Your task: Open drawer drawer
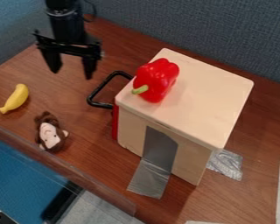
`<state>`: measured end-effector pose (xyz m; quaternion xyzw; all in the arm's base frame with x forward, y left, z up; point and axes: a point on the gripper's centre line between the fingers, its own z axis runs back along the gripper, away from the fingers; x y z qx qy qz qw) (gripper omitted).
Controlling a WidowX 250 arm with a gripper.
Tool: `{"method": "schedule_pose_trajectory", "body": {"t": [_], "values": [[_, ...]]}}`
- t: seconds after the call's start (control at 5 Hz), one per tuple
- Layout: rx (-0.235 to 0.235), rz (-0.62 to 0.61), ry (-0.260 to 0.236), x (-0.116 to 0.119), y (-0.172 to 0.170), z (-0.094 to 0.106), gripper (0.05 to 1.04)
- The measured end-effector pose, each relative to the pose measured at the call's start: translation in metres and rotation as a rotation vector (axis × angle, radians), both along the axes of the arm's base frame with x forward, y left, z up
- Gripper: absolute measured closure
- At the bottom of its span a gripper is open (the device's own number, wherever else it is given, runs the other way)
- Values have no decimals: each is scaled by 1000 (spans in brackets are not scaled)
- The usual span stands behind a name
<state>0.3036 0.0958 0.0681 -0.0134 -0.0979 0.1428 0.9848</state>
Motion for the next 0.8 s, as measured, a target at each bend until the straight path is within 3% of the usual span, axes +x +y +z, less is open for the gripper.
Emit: {"method": "schedule_pose_trajectory", "body": {"t": [0.2, 0.4, 0.6, 0.8], "values": [[-5, -16, 33, 7, -13, -15, 84], [47, -4, 108, 7, -2, -47, 134], [52, 29, 157, 10, 14, -68, 401], [55, 83, 147, 12, 40, -63, 688]]}}
